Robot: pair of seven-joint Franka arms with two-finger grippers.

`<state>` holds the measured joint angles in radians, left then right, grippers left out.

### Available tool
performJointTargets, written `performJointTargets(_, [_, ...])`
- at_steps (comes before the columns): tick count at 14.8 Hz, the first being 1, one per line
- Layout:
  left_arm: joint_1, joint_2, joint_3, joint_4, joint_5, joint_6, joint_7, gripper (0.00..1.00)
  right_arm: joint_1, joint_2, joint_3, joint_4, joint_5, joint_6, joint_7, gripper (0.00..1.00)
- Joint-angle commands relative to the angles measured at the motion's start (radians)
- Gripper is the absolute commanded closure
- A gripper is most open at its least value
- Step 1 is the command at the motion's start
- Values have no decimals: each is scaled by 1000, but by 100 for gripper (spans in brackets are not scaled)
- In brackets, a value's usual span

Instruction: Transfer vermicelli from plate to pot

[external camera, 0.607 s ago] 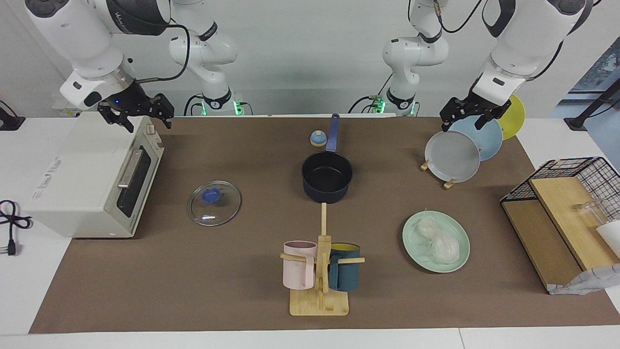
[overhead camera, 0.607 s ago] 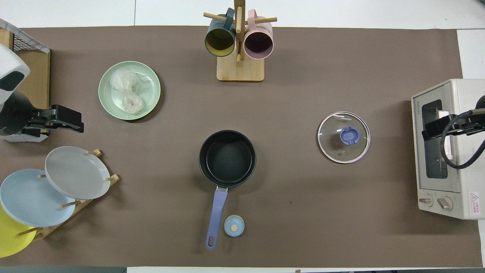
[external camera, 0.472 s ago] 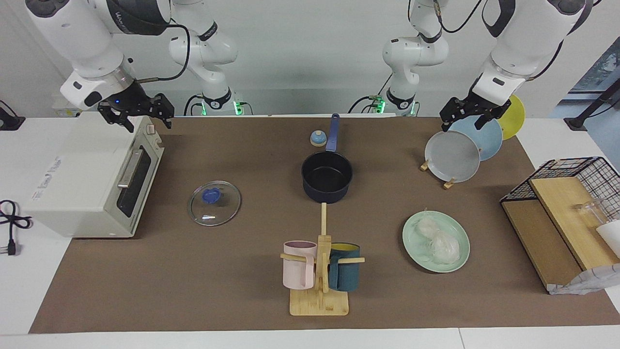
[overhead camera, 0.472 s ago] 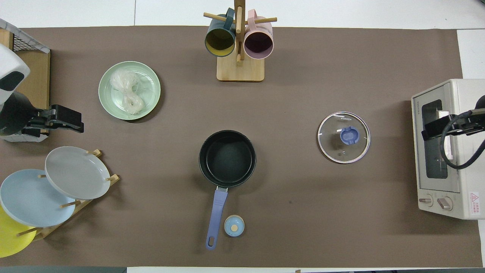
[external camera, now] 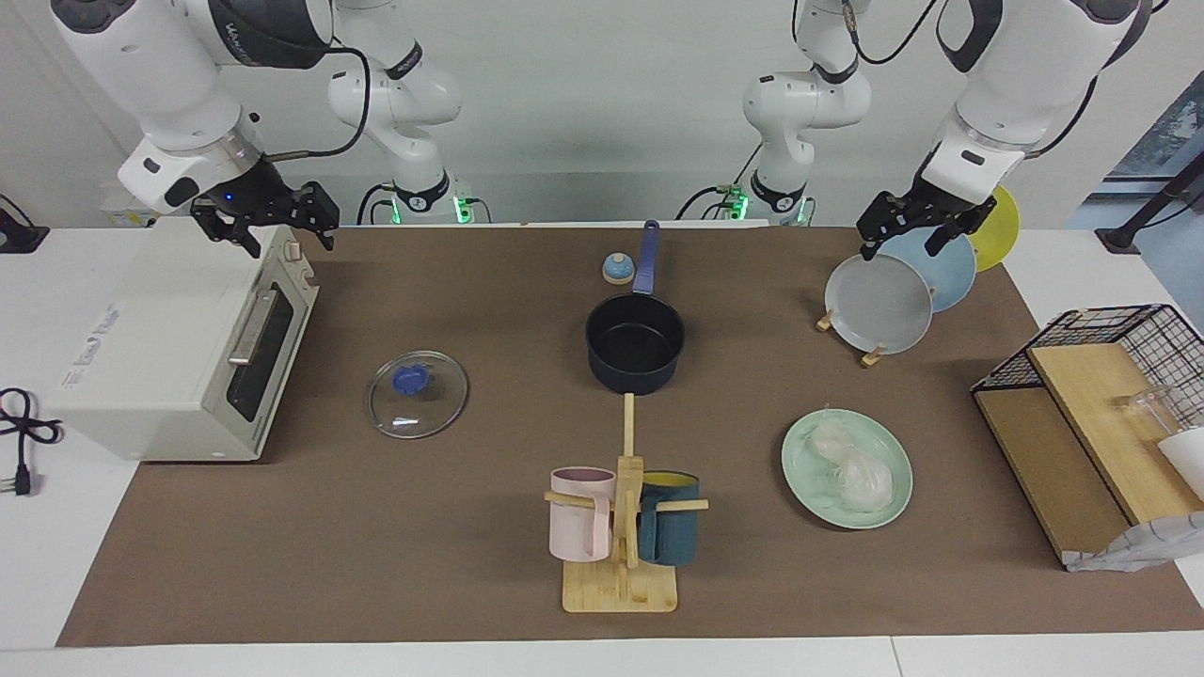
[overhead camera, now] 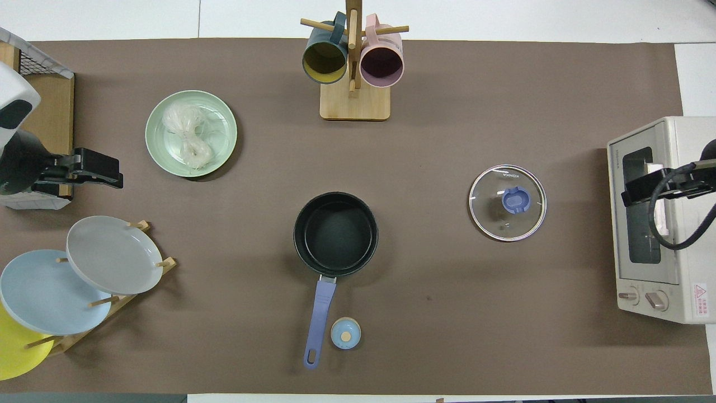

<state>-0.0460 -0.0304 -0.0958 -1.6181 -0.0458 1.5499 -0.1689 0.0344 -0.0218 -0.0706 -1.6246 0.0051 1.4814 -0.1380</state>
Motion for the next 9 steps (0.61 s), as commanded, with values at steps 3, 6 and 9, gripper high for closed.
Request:
performJointTargets(3, [2, 212, 1, 41, 0, 137, -23, 0, 24, -64, 28, -127, 1, 120, 11, 0])
performJointTargets(6, [5, 394, 1, 101, 6, 299, -23, 0, 38, -95, 29, -234, 1, 277, 18, 0])
performJointTargets(9, [0, 533, 7, 115, 9, 438, -70, 0, 38, -77, 31, -322, 1, 385, 14, 0])
